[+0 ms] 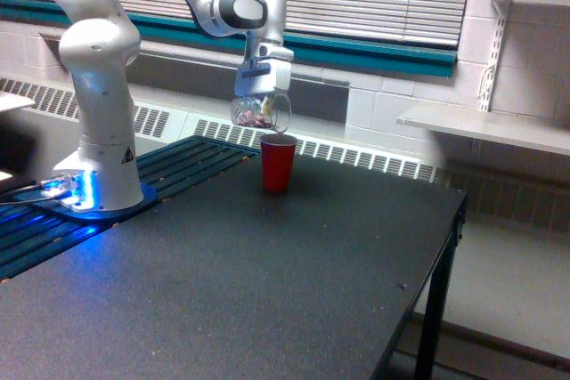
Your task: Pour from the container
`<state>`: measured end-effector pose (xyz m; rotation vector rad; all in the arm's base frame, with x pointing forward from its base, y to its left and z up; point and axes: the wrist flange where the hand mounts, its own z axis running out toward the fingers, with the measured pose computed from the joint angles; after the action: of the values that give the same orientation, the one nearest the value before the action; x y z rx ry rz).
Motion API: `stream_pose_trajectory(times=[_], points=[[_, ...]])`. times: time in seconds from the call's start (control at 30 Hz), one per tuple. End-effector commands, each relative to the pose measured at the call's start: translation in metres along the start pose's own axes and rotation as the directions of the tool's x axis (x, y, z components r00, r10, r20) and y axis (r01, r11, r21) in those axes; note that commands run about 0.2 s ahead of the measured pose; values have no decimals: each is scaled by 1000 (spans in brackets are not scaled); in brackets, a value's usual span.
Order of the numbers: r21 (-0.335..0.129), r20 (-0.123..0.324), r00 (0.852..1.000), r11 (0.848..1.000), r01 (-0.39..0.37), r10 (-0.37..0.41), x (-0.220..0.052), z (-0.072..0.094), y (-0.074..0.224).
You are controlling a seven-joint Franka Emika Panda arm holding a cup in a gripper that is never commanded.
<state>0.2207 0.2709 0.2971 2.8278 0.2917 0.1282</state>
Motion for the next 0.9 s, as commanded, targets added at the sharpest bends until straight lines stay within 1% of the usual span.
stream_pose_trajectory(times=[0.03,0.43,0.9], points=[[-14,7,1000,1000,17,-17,-1,0,6],[-23,27,999,999,41,-40,-7,5,2],[-25,28,999,999,43,-42,-6,5,-1]])
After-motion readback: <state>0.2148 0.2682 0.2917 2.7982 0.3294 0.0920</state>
